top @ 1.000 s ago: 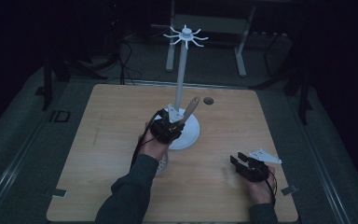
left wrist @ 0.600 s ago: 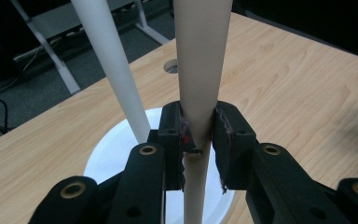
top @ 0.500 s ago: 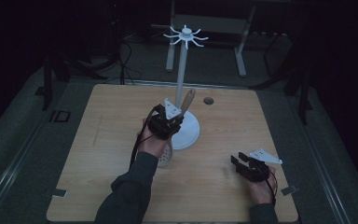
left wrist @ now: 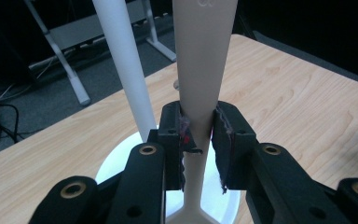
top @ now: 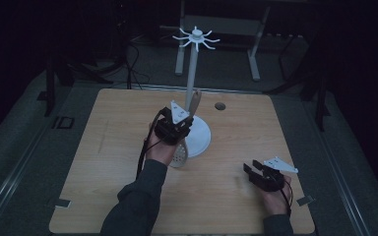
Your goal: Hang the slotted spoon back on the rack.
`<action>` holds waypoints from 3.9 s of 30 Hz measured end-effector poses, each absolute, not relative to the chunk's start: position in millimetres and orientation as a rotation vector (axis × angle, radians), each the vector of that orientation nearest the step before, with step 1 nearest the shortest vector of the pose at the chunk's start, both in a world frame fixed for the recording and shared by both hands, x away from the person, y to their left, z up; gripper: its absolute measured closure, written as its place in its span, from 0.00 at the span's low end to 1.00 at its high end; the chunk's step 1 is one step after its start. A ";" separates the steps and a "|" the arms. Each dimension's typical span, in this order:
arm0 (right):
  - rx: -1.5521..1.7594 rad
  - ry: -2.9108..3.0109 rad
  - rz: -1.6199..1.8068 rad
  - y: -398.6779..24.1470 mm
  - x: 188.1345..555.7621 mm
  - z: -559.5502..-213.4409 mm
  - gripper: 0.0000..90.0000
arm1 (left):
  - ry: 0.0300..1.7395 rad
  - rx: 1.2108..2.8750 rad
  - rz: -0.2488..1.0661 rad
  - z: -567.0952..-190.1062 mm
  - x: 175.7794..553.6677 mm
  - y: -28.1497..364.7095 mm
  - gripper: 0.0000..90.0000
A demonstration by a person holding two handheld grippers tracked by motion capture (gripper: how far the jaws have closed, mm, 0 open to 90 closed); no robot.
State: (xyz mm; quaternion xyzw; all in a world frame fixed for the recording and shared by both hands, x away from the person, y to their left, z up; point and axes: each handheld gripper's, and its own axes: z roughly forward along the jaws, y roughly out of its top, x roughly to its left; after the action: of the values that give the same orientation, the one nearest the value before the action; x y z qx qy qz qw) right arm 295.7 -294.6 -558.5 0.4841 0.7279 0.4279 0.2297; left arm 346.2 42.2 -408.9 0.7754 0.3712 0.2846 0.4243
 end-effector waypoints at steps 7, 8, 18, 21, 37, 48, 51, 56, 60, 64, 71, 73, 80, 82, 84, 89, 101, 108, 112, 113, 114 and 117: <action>1.327 1.999 1.184 -294.2 295.2 -557.7 0.53 | 0.928 1.929 0.732 -402.9 345.7 42.0 0.82; 1.327 1.999 1.184 -294.2 295.2 -557.7 0.53 | 0.928 1.924 0.735 -401.9 345.6 42.0 0.82; 1.332 1.993 1.170 -294.5 295.2 -557.7 0.53 | 0.920 1.876 0.772 -389.3 343.0 39.7 0.82; 1.334 1.992 1.169 -294.6 295.1 -557.6 0.54 | 0.919 1.870 0.778 -387.3 342.8 38.3 0.82; 1.341 1.985 1.163 -295.4 295.0 -557.4 0.55 | 0.922 1.811 0.831 -373.4 341.9 32.5 0.82; 1.341 1.985 1.162 -295.5 295.1 -557.5 0.55 | 0.946 1.771 0.857 -364.5 343.4 30.6 0.82; 1.341 1.985 1.164 -295.6 295.0 -557.5 0.55 | 0.955 1.755 0.865 -362.4 343.5 29.8 0.82; 1.341 1.985 1.163 -295.6 295.1 -557.5 0.55 | 0.965 1.740 0.860 -359.3 343.2 28.8 0.82; 1.343 1.984 1.161 -295.6 295.1 -557.9 0.55 | 0.969 1.736 0.861 -356.7 343.3 27.3 0.82; 1.346 1.984 1.158 -295.6 295.2 -558.1 0.55 | 0.972 1.733 0.875 -353.5 343.0 24.6 0.82; 1.352 1.982 1.160 -296.0 295.5 -558.9 0.55 | 0.985 1.724 0.914 -349.3 342.7 20.9 0.82; 1.353 1.982 1.159 -296.0 295.7 -559.0 0.55 | 0.991 1.720 0.916 -347.8 342.6 20.6 0.82; 1.352 1.985 1.157 -295.4 295.7 -559.3 0.55 | 1.004 1.704 0.934 -343.3 342.7 19.3 0.82; 1.351 1.984 1.157 -295.4 295.6 -559.0 0.55 | 1.007 1.699 0.936 -342.9 342.6 18.9 0.82; 1.351 1.984 1.157 -295.3 295.6 -559.0 0.55 | 1.013 1.692 0.939 -341.6 342.3 18.5 0.82; 1.346 1.986 1.154 -294.7 295.1 -558.9 0.55 | 1.036 1.673 0.956 -338.1 341.7 16.8 0.82; 1.348 1.983 1.155 -296.1 294.2 -558.8 0.54 | 1.074 1.653 0.972 -334.2 345.0 12.7 0.82; 1.348 1.983 1.156 -296.3 294.3 -558.8 0.54 | 1.093 1.629 0.978 -329.8 346.2 12.1 0.82; 1.351 1.982 1.156 -296.6 294.1 -558.6 0.54 | 1.097 1.639 0.974 -327.2 349.2 11.7 0.82; 1.351 1.981 1.156 -296.7 294.1 -558.5 0.54 | 1.100 1.642 0.975 -326.7 349.9 11.5 0.82; 1.351 1.981 1.157 -296.7 294.0 -558.5 0.54 | 1.101 1.641 0.975 -326.4 350.7 11.3 0.82; 1.352 1.979 1.158 -297.1 294.0 -558.3 0.54 | 1.110 1.640 0.976 -325.7 352.8 10.9 0.82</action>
State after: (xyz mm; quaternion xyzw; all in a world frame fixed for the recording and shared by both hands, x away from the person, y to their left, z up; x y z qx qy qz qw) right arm 294.0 -297.1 -558.3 0.4933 0.7223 0.4226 0.2375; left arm 352.8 10.9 -325.7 0.6633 0.4488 0.3949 0.4501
